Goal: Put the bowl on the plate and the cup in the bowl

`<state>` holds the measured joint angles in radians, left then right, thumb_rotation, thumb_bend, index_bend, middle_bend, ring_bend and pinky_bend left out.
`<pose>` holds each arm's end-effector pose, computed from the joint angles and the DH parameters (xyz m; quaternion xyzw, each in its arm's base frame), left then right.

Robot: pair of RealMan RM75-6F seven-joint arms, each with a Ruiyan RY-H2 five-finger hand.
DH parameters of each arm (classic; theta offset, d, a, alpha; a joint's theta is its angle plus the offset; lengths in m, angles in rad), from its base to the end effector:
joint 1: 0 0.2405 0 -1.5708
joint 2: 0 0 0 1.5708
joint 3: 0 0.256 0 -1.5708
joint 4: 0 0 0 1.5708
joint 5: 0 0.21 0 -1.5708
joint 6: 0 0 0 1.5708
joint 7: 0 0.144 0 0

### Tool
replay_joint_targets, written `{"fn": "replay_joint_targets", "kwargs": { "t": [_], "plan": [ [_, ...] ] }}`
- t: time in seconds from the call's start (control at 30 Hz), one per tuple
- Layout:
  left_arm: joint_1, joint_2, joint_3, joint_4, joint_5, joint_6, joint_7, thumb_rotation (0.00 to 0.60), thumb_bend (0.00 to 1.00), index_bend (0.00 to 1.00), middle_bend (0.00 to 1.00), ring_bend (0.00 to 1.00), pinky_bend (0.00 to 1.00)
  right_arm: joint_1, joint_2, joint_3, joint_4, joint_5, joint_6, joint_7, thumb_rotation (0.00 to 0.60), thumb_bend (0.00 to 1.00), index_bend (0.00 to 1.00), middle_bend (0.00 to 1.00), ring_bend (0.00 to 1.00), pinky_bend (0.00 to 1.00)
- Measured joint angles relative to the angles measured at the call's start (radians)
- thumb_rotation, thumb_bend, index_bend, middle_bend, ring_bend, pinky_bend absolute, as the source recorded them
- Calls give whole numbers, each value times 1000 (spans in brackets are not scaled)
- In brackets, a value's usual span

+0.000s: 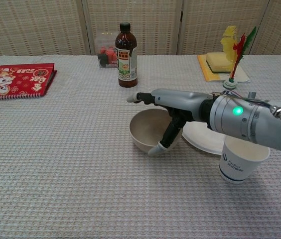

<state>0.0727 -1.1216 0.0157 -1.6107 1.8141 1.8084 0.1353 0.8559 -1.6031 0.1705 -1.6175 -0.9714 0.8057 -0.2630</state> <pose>-0.2796 0.1131 0.1748 -0.6141 -0.2611 -0.4436 0.5982 -0.0866 -0.3095 -0.0621 0.7604 -0.4769 0.3590 0.2559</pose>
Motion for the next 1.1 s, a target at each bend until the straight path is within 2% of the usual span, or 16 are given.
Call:
{"fn": "replay_joint_targets", "kwargs": {
  "t": [0.23,0.4,0.5,0.57,0.77,1.1],
  "plan": [
    [1,2,-1,2,0,3,-7,600,314,0,0,0,262,8,-17,-6,30,4,-11,11,600,13,0,0,0,0],
    [3,3,0,2,3,8,-10,600,314,0,0,0,262,14,-29,-10,46,7,-10,7,600,120,0,0,0,6],
    [5,3,-1,3,5,11,-10,600,314,0,0,0,262,14,-35,-12,50,2,4,1,600,191,0,0,27,112],
    [6,2,-1,4,6,13,-10,600,314,0,0,0,262,11,-39,-13,52,-7,22,-6,600,236,0,16,97,231],
    [8,2,-2,4,5,17,-12,600,314,0,0,0,262,0,-46,-15,52,-23,64,-24,600,278,0,48,158,362],
    [10,0,-4,7,7,19,-9,600,314,0,0,0,262,-13,-20,4,21,-39,103,-24,600,262,0,52,160,365]
  ]
}}
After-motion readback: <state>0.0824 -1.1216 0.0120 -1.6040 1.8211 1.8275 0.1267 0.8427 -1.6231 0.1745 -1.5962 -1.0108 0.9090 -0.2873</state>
